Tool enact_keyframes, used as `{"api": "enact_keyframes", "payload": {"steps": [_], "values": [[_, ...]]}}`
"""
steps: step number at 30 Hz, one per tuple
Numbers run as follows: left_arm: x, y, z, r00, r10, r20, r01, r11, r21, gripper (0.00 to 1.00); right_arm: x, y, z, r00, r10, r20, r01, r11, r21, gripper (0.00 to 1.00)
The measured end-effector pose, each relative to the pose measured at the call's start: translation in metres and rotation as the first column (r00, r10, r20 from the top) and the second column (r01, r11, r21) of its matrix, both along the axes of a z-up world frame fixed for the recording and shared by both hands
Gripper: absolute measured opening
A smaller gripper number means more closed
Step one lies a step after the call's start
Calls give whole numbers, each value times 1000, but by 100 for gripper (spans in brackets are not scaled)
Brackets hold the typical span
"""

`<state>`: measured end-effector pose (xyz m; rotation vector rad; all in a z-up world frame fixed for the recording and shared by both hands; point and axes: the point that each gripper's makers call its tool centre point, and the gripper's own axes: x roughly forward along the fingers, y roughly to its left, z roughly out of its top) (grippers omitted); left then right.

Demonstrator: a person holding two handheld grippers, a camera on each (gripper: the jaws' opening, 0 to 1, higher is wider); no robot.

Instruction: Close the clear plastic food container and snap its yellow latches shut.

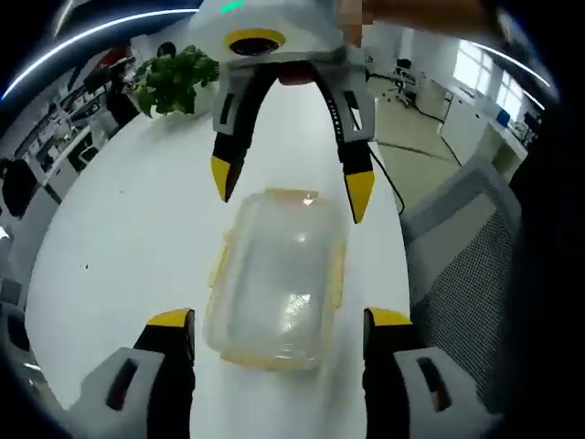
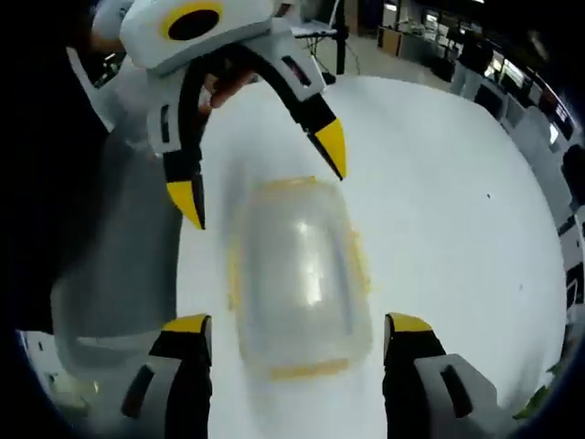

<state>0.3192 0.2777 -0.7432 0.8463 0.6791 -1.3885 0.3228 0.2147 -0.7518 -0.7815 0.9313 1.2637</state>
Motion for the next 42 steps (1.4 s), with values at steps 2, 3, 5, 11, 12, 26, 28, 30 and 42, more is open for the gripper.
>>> {"api": "enact_keyframes", "payload": {"steps": [2, 3, 5, 11, 12, 26, 28, 30, 42], "values": [[1, -2, -2, 999, -33, 13, 32, 999, 14, 91, 0, 0, -1, 1000, 2, 8, -2, 1000, 1, 84], [1, -1, -5, 999, -50, 21, 49, 998, 37, 91, 1, 0, -2, 999, 16, 27, -16, 1000, -3, 86], [2, -2, -9, 998, -61, 29, 60, 997, 50, 96, 3, -1, -3, 999, 19, 41, -19, 1000, -3, 89], [4, 1, -20, 996, -82, 32, 78, 991, 111, 99, -3, -3, -14, 997, 45, 62, -43, 999, -30, 96], [5, 2, -22, 996, -80, 26, 76, 990, 120, 99, -3, -5, -18, 996, 53, 68, -49, 997, -55, 97], [8, 9, -45, 998, -63, 7, 59, 973, 224, 94, 1, -13, -34, 994, 66, 90, -53, 989, -141, 93], [7, 9, -46, 998, -65, 6, 63, 973, 222, 93, 0, -14, -34, 995, 61, 81, -49, 988, -144, 92], [5, 10, -48, 998, -68, 6, 65, 971, 229, 93, -1, -14, -35, 995, 66, 75, -55, 988, -142, 90], [12, 9, -61, 998, -67, 12, 62, 964, 258, 89, -5, -13, -45, 997, 65, 51, -57, 987, -147, 84]]}}
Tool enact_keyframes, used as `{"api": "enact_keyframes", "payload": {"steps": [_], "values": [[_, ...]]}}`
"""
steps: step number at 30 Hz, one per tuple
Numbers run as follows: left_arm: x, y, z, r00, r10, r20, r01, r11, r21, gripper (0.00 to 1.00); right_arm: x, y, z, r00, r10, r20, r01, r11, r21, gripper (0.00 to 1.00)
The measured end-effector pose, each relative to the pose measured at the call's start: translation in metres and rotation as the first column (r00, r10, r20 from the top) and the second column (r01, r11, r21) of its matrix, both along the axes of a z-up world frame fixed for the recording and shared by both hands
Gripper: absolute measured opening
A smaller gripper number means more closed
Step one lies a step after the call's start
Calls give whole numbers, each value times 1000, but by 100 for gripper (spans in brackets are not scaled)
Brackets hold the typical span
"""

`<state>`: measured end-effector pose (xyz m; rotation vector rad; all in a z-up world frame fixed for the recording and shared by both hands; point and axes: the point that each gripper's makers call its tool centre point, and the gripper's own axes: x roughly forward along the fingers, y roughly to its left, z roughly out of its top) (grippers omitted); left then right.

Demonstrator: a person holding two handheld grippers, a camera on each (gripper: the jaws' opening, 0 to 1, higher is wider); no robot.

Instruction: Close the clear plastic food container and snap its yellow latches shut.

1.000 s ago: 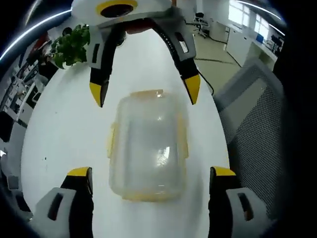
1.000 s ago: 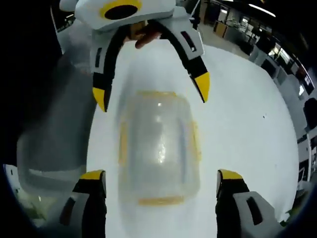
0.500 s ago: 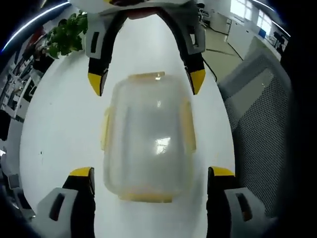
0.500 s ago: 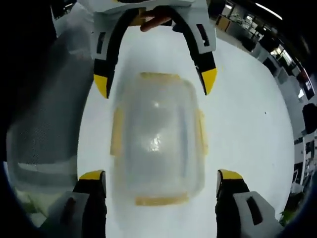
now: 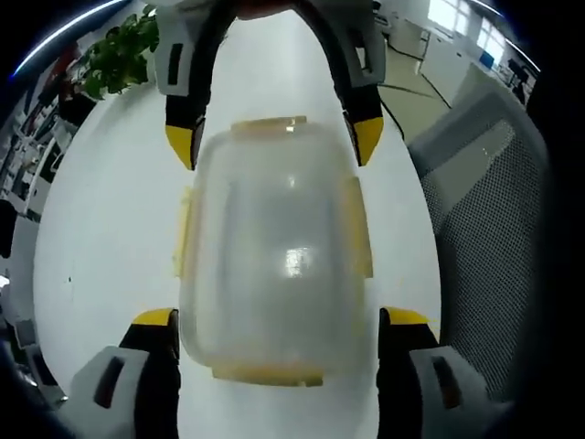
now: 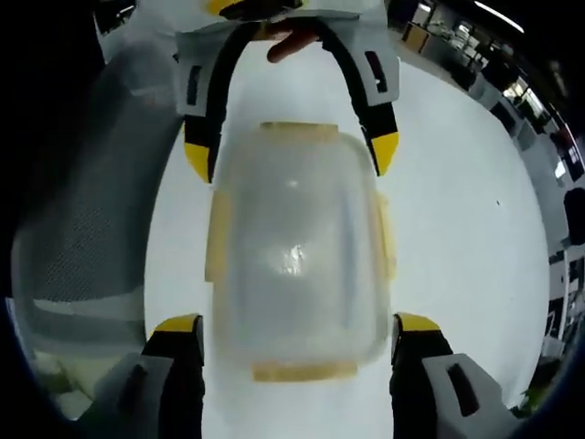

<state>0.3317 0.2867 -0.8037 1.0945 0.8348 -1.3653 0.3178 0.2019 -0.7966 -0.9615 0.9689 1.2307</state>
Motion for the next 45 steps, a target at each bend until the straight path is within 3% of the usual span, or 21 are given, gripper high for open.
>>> {"api": "enact_keyframes", "payload": {"steps": [3, 11, 16, 29, 32, 45], "values": [[0, -1, -1, 1000, 0, 11, 0, 1000, -5, 88, 6, -4, -3, 999, 29, 32, -28, 999, -36, 80], [4, -1, -6, 998, -25, 55, 24, 1000, 13, 86, 4, -3, -4, 1000, -4, 2, 4, 999, -32, 80], [5, -1, -6, 998, -25, 56, 23, 999, 38, 85, 4, -2, -5, 1000, -5, 7, 5, 1000, -19, 79], [5, -1, -6, 998, -23, 62, 22, 999, 23, 85, 5, -3, -5, 1000, -10, 12, 10, 1000, -25, 79], [7, 6, -8, 997, -33, 70, 30, 998, 48, 86, 5, 4, -5, 1000, -16, 14, 16, 1000, 3, 79], [10, 24, -8, 996, -38, 82, 35, 998, 49, 86, 8, 22, -5, 1000, -18, 16, 18, 1000, -1, 79]]}}
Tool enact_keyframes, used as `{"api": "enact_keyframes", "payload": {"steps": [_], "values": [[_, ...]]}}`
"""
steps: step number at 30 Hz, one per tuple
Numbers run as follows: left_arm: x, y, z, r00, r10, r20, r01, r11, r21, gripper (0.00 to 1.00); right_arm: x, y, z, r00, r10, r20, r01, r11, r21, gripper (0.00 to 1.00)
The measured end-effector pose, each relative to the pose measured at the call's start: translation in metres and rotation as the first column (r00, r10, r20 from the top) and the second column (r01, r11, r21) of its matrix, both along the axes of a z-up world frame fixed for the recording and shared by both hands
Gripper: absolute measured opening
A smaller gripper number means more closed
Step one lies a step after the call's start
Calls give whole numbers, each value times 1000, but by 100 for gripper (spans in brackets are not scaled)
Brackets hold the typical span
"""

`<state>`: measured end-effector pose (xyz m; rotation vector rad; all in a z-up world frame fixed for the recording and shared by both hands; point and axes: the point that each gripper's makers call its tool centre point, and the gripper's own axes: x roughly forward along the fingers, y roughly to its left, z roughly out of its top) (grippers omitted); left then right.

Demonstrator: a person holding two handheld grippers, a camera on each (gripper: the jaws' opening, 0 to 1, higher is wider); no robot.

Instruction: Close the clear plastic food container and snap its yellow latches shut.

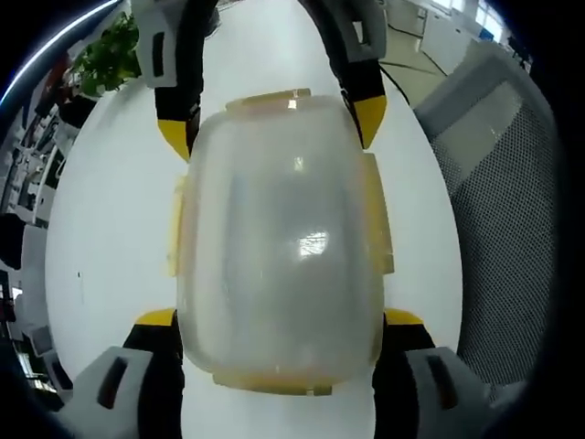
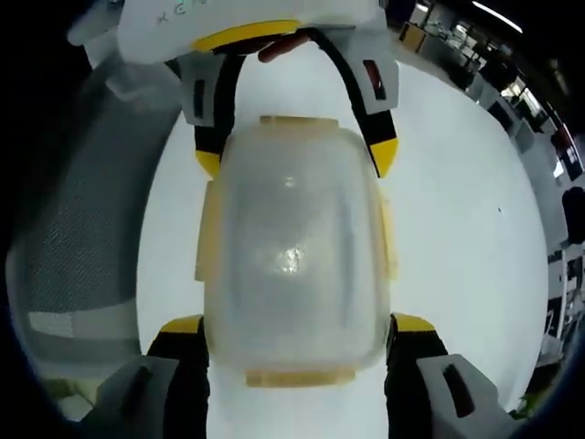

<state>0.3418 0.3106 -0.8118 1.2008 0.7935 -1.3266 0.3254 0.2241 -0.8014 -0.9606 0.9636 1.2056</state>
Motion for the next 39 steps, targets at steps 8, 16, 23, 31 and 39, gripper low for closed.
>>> {"api": "enact_keyframes", "payload": {"steps": [8, 16, 23, 31, 39], "values": [[0, 11, -1, 1000, 5, 13, -5, 1000, 21, 86, 0, 10, 0, 1000, 9, -1, -9, 1000, -1, 79], [2, 23, -1, 1000, 13, 11, -13, 1000, 15, 86, 3, 23, 0, 1000, 14, 1, -14, 1000, 8, 79], [4, 34, -1, 1000, 23, 12, -23, 999, 30, 86, 6, 33, 0, 1000, 23, 0, -23, 1000, 5, 79], [7, 50, -2, 1000, 27, 12, -27, 999, 43, 86, 9, 48, 1, 1000, 26, 2, -26, 1000, 10, 79], [7, 60, -1, 999, 49, 9, -49, 998, 36, 86, 12, 58, 0, 999, 47, 2, -47, 999, -2, 79]]}}
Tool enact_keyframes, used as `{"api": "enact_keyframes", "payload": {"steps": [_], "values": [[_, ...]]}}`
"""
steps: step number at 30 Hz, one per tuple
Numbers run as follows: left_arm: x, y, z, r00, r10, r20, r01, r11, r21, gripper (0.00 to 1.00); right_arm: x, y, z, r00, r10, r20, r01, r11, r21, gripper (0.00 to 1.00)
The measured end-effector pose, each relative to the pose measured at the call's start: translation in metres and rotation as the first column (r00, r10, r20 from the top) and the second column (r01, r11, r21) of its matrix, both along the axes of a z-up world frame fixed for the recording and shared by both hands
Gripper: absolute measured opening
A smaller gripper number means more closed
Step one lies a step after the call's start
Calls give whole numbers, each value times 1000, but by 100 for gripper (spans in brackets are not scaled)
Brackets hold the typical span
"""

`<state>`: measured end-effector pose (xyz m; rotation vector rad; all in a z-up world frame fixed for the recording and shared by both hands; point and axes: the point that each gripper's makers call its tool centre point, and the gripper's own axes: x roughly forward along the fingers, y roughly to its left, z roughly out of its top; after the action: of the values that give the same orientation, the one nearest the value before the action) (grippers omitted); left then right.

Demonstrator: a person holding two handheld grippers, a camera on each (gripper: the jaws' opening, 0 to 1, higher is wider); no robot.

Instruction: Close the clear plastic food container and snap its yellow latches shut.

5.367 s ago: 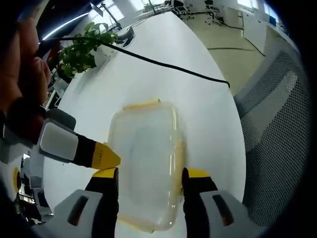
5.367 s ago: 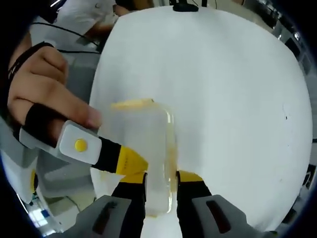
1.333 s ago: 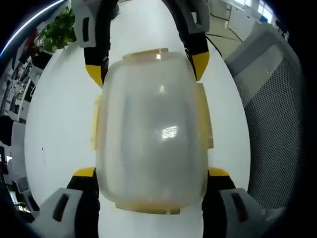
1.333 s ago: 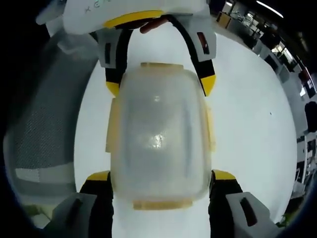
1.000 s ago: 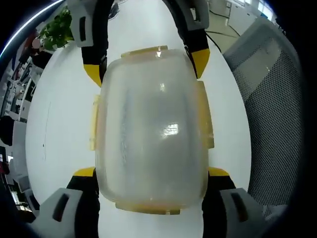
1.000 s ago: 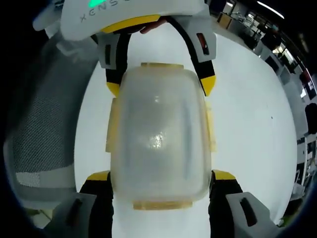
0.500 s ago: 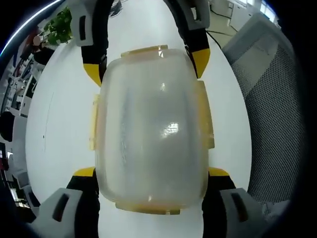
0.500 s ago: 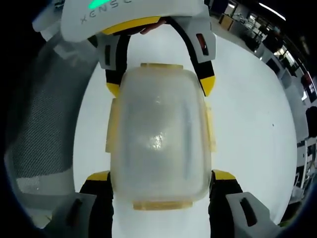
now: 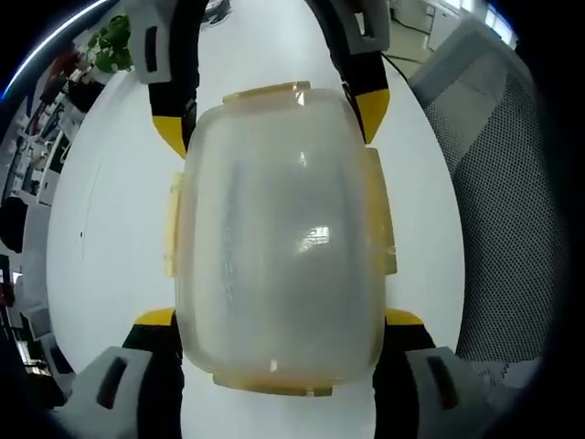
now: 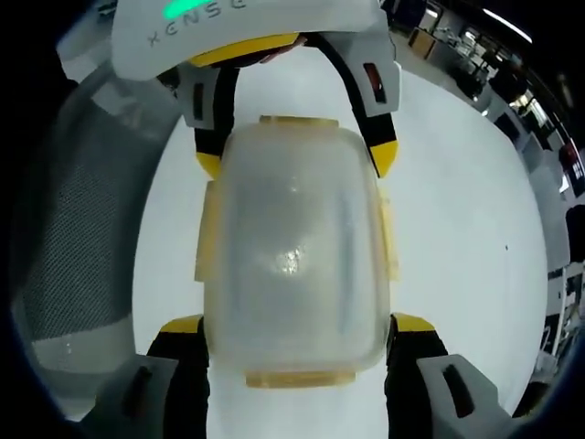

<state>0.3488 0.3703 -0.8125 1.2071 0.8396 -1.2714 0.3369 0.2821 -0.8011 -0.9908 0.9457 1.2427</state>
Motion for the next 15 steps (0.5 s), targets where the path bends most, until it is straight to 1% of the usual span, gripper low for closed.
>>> {"api": "enact_keyframes", "payload": {"steps": [6, 11, 12, 15], "values": [[2, 11, -1, 1000, -1, -1, 1, 1000, 16, 86, 2, 11, 1, 1000, 1, 0, -1, 1000, -4, 79], [5, 20, -2, 1000, 1, 2, -1, 1000, 9, 87, 3, 21, 1, 1000, -10, 3, 9, 1000, 6, 80], [7, 22, -3, 1000, 2, 8, -3, 1000, 13, 87, 3, 23, 1, 1000, -14, 3, 14, 1000, 11, 80], [6, 22, -3, 1000, -3, 5, 2, 999, 39, 87, 3, 23, 0, 1000, -13, 1, 13, 1000, -6, 80]]}}
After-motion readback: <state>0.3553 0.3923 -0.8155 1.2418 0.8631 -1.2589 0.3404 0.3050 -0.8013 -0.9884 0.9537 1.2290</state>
